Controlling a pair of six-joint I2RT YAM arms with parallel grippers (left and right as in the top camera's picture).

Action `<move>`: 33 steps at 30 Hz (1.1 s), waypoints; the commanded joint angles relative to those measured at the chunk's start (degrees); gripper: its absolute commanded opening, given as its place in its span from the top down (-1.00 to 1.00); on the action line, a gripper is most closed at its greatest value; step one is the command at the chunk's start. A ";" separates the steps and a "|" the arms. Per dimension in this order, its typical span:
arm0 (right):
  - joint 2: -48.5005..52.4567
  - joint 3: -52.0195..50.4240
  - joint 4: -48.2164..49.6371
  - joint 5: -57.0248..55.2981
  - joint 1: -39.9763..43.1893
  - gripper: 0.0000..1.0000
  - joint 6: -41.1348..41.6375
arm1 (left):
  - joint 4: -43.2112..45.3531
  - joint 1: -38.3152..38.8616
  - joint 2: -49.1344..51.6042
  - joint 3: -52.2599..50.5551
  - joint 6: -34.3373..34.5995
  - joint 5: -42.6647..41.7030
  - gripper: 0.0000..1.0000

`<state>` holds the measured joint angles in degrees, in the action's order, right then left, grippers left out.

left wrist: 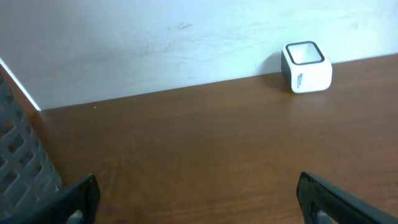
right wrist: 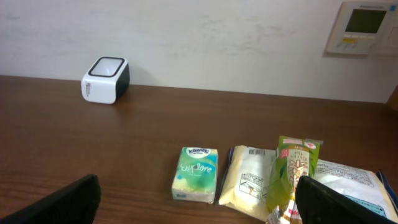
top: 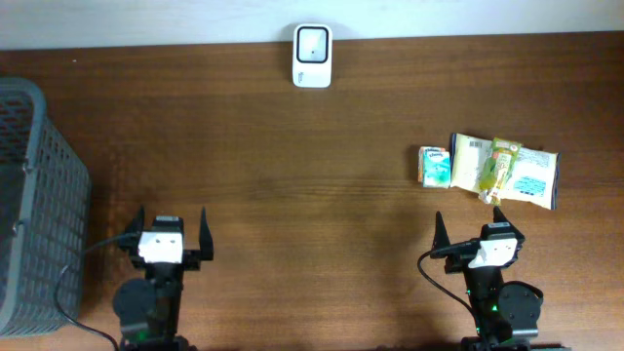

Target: Scan the item barcode

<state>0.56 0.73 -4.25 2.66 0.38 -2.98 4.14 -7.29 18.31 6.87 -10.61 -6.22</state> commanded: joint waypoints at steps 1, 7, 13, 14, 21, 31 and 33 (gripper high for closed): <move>-0.37 -0.42 -0.09 -0.28 -0.33 -0.97 -0.02 | 0.13 0.39 -5.75 -4.85 -3.21 0.09 -0.98; -0.37 -0.42 -0.09 -0.28 -0.33 -0.97 0.00 | -7.34 0.55 -14.03 -6.40 -3.19 2.62 -0.98; -0.37 -0.42 -0.09 -0.28 -0.33 -0.97 0.00 | -8.52 2.95 -18.03 -6.36 -3.17 2.62 -0.98; -0.37 -0.42 -0.09 -0.28 -0.33 -0.97 0.00 | -8.52 2.95 -18.01 -6.36 -3.17 2.62 -0.98; -0.37 -0.42 -0.09 -0.28 -0.33 -0.97 0.00 | -8.52 2.95 -18.01 -6.36 -3.17 2.62 -0.99; -0.37 -0.42 -0.09 -0.28 -0.33 -0.97 -0.02 | -8.52 2.95 -18.01 -6.36 -3.17 2.62 -0.99; -0.37 -0.42 -0.09 -0.28 -0.33 -0.97 -0.02 | -8.52 2.95 -18.01 -6.36 -3.17 2.62 -0.98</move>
<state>0.58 0.73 -4.25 2.66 0.38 -3.01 -4.14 -4.60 0.80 0.80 -12.91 -4.01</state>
